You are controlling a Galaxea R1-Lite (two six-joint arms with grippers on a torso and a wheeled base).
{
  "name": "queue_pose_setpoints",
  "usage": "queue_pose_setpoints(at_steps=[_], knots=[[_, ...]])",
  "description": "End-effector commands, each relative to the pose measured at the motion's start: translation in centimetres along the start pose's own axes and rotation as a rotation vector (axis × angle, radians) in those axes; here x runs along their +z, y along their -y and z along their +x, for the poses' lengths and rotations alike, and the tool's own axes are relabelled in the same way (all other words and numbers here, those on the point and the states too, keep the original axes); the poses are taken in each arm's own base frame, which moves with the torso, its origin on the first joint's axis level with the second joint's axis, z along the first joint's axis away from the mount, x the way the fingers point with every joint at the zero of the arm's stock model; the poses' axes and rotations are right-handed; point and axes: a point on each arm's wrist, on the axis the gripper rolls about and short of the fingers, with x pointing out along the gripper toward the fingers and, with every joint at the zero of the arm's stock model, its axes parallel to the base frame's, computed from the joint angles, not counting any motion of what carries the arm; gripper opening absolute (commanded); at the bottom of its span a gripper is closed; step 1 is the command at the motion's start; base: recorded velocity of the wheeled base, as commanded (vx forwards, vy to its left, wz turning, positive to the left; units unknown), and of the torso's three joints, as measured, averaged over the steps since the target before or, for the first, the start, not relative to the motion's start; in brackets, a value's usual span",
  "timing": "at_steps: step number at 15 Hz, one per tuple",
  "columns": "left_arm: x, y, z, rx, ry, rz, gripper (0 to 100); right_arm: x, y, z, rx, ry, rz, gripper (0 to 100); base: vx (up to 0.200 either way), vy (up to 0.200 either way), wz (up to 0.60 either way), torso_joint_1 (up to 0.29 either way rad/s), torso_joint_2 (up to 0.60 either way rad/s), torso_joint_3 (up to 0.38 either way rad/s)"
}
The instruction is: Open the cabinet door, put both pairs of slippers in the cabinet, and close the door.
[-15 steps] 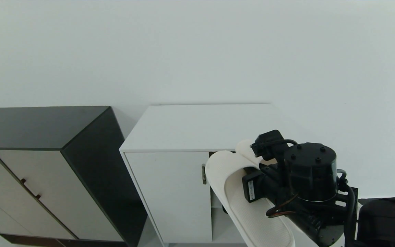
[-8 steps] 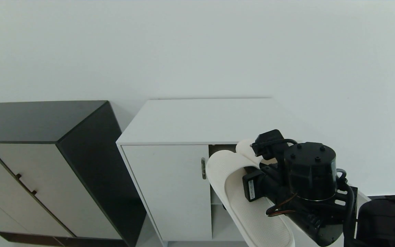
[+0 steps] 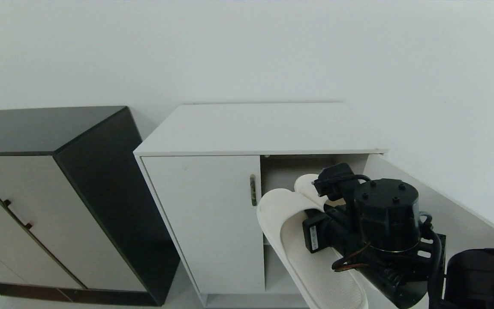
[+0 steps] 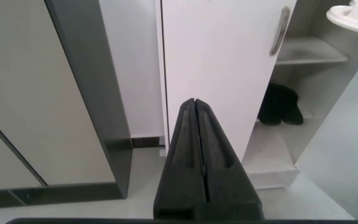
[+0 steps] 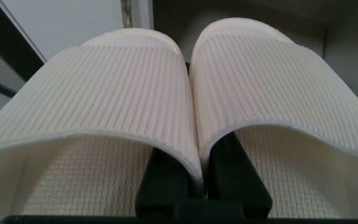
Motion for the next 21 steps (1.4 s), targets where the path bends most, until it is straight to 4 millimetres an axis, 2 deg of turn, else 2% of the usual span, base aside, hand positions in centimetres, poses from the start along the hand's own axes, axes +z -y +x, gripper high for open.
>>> queue_pose_setpoints(at_steps=[1, 12, 21], knots=[[0.00, 0.00, 0.01, 0.000, -0.001, 0.000, 0, -0.15, -0.05, 0.09, 0.000, -0.004, -0.003, 0, 0.000, 0.000, 0.00, -0.198, 0.53, 0.330], [0.00, 0.00, 0.01, -0.001, -0.001, 0.000, 0, -0.66, -0.18, 0.67, -0.004, -0.001, 0.001, 0, 0.000, 0.000, 0.00, -0.156, 0.48, 0.326], [0.00, 0.00, 0.01, -0.001, -0.001, -0.002, 0, -1.02, -0.25, 0.73, 0.002, 0.004, 0.003, 0, 0.000, 0.000, 0.00, -0.053, 0.40, 0.341]])
